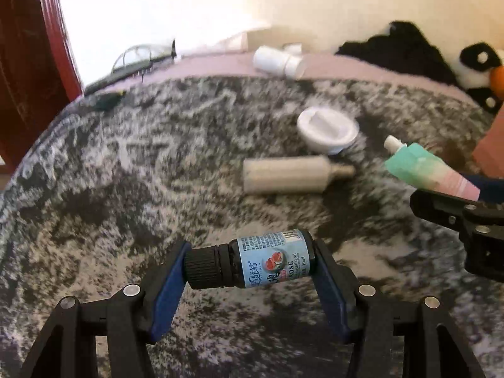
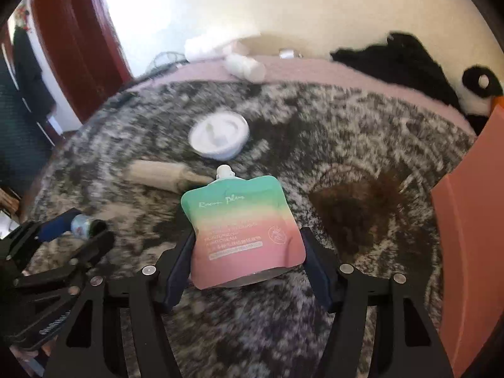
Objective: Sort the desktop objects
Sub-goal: 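Drop the oil bottle and pastel pouch into the pink box, opening both grippers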
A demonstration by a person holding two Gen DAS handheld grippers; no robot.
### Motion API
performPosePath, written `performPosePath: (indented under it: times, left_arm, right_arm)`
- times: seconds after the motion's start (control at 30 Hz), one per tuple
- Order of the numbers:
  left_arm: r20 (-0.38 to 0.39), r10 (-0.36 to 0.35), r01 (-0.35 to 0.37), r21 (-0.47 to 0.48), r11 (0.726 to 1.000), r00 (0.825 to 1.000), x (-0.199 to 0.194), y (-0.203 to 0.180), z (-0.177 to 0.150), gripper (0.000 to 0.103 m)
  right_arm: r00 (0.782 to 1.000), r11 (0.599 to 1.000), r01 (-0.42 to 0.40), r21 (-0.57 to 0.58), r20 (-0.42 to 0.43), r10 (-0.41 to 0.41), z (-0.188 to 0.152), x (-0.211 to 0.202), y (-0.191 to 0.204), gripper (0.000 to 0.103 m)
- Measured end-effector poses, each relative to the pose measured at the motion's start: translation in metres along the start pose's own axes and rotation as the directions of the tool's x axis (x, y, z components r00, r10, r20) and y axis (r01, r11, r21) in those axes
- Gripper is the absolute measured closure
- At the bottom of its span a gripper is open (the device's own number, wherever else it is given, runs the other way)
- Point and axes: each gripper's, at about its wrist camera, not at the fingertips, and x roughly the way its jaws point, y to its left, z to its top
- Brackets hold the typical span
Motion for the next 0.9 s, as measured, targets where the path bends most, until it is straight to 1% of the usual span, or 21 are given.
performPosePath:
  times: [0.17, 0.27, 0.33, 0.47, 0.53, 0.63, 0.73, 0.8, 0.9]
  left_arm:
    - [0.055, -0.019, 0.019, -0.003, 1.0, 0.998, -0.028, -0.01, 0.011, 0.038]
    - [0.085, -0.043, 0.043, -0.001, 0.999, 0.995, -0.046, -0.025, 0.018, 0.038]
    - [0.11, -0.07, 0.069, 0.012, 0.998, 0.991, -0.059, -0.041, 0.024, 0.038]
    - [0.172, -0.147, 0.138, 0.062, 0.988, 0.974, -0.09, -0.088, 0.035, 0.038]
    - [0.204, -0.193, 0.176, 0.1, 0.979, 0.96, -0.106, -0.119, 0.039, 0.038]
    - [0.225, -0.259, 0.225, 0.164, 0.96, 0.939, -0.122, -0.165, 0.042, 0.038]
    - [0.215, -0.32, 0.273, 0.221, 0.936, 0.923, -0.132, -0.211, 0.04, 0.038]
    - [0.197, -0.352, 0.3, 0.251, 0.92, 0.915, -0.135, -0.24, 0.038, 0.038]
    - [0.165, -0.395, 0.343, 0.276, 0.898, 0.904, -0.136, -0.278, 0.034, 0.038]
  right_arm:
    - [0.996, 1.0, 0.013, -0.016, 0.092, -0.012, 0.008, -0.06, 0.007, 0.035]
    - [0.989, 1.0, 0.022, 0.003, 0.145, -0.022, 0.009, -0.101, 0.001, 0.035]
    - [0.983, 0.999, 0.041, 0.019, 0.176, -0.044, 0.006, -0.13, -0.009, 0.035]
    - [0.971, 0.992, 0.097, 0.078, 0.21, -0.111, -0.004, -0.18, -0.045, 0.035]
    - [0.965, 0.985, 0.128, 0.114, 0.215, -0.15, -0.011, -0.2, -0.066, 0.035]
    - [0.952, 0.966, 0.177, 0.188, 0.215, -0.217, -0.025, -0.229, -0.105, 0.035]
    - [0.939, 0.942, 0.217, 0.258, 0.21, -0.274, -0.041, -0.252, -0.142, 0.035]
    - [0.932, 0.925, 0.233, 0.299, 0.204, -0.301, -0.053, -0.265, -0.165, 0.034]
    - [0.924, 0.896, 0.249, 0.367, 0.187, -0.334, -0.071, -0.28, -0.199, 0.031]
